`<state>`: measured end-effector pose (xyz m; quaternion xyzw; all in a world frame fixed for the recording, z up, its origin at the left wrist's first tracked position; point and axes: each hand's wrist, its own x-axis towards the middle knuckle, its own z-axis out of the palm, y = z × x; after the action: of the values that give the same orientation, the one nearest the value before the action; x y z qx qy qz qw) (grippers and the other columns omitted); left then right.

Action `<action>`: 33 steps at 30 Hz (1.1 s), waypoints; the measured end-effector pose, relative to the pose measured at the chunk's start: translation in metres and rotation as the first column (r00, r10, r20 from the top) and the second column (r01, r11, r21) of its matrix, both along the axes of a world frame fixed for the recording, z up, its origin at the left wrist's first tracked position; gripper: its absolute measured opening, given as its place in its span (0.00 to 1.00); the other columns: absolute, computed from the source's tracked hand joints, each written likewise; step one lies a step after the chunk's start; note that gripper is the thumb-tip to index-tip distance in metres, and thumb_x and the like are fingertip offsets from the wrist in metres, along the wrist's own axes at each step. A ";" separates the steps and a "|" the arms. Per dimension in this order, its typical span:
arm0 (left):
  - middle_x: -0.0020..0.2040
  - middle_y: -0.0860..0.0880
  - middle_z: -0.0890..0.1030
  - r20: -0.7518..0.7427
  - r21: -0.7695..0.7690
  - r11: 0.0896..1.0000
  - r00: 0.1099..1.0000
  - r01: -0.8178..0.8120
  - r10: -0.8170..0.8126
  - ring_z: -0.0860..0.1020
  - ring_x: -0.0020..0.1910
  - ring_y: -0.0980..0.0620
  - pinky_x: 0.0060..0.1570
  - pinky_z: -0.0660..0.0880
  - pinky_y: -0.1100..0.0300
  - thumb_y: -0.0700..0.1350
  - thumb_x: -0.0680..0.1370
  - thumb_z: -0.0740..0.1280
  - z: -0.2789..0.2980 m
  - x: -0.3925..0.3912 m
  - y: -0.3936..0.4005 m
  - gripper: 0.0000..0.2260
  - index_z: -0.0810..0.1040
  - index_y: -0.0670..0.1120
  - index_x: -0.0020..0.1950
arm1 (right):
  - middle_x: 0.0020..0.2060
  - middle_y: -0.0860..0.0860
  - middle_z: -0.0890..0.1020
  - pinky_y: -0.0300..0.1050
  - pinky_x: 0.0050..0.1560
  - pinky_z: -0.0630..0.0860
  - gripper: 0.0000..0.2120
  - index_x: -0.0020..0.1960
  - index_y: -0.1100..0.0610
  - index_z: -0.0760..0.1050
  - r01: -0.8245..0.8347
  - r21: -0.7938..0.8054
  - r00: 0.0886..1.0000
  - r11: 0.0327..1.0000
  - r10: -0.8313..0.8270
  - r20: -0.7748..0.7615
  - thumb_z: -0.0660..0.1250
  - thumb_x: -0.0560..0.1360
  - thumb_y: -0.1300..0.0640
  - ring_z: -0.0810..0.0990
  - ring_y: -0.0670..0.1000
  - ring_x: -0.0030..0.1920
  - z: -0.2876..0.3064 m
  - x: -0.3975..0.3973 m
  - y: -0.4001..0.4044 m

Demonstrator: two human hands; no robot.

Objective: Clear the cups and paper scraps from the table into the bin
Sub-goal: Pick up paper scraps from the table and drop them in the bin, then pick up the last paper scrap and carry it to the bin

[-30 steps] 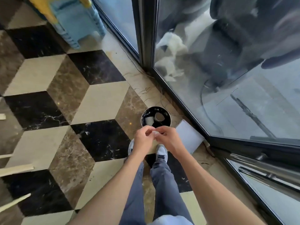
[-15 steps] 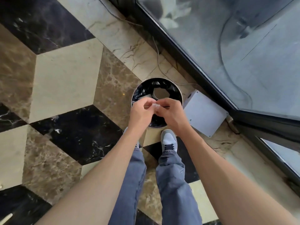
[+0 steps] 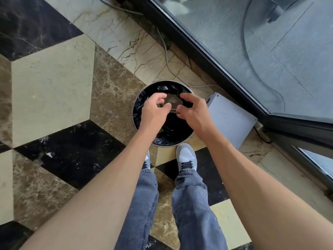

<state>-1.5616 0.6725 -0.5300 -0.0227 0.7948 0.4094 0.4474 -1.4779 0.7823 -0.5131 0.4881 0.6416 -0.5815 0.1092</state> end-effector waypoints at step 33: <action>0.70 0.59 0.67 -0.672 0.490 0.871 0.642 0.013 0.369 0.67 0.69 0.58 0.69 0.68 0.55 0.54 0.78 0.70 0.692 -0.093 -0.137 0.25 0.68 0.59 0.74 | 0.73 0.52 0.72 0.57 0.72 0.70 0.29 0.76 0.49 0.66 -0.215 0.449 0.656 0.867 0.469 -0.591 0.69 0.77 0.48 0.70 0.52 0.72 0.697 -0.115 -0.084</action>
<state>-1.6541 0.5355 0.1624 0.1714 0.7825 0.5979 0.0290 -1.5926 0.6986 0.1841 0.1182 0.8072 -0.5676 -0.1112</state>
